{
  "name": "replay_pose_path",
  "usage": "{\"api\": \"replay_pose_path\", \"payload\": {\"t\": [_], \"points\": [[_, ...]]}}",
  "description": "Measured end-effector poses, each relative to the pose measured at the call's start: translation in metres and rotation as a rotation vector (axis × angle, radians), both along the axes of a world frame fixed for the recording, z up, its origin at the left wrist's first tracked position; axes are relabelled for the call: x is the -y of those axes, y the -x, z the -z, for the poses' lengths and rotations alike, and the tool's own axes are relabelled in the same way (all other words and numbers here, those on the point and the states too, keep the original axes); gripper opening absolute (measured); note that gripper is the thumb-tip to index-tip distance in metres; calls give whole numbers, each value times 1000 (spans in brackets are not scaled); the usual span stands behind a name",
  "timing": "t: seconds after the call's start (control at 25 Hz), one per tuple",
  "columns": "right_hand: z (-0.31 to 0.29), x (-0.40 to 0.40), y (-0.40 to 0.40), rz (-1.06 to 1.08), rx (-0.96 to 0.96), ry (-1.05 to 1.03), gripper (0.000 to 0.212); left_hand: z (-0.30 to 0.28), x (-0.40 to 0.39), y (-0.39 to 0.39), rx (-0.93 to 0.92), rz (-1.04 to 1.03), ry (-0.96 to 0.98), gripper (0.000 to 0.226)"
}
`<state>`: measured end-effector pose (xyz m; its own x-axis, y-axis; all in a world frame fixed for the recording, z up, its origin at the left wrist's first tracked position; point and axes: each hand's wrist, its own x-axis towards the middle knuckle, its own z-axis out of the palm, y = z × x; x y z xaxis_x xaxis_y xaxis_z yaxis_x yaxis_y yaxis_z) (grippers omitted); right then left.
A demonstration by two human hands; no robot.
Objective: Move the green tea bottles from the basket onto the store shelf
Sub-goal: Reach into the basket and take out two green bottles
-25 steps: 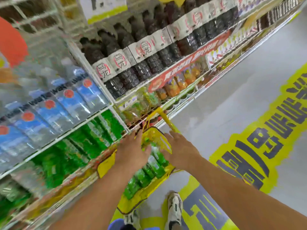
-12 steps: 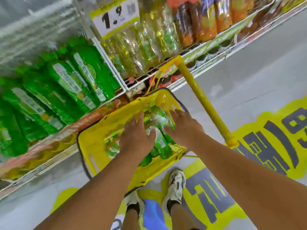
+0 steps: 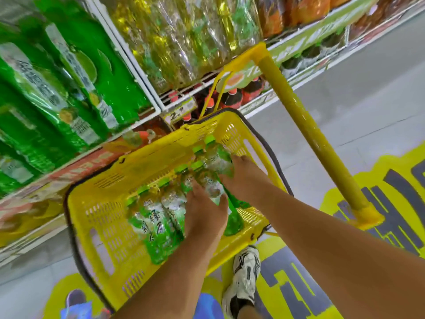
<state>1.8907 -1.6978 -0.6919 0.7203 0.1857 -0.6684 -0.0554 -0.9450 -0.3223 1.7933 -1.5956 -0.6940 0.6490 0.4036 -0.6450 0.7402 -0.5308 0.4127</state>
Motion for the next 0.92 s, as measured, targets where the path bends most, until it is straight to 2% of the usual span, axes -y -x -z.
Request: {"api": "replay_pose_path", "payload": {"t": [0.08, 0.2, 0.32, 0.52, 0.68, 0.76, 0.92], "points": [[14, -5, -2, 92, -18, -53, 77, 14, 6, -5, 4, -134, 35, 92], [29, -3, -3, 242, -33, -132, 72, 33, 15, -6, 14, -316, 67, 77], [32, -1, -6, 307, -102, -105, 48, 40, 16, -7, -38, -362, 96, 87], [18, 4, -7, 286, -91, -94, 41, 34, 5, -9, -46, -391, 158, 62], [-6, 8, 1, 388, -47, -258, 33, 9, -17, -11, 111, -375, 194, 51], [-26, 8, 1, 393, -13, -317, 34, -18, -29, -18, 160, -332, 215, 44], [-87, 12, 1, 424, 44, -436, 38, -88, -48, -29, 276, -251, 167, 43]]}}
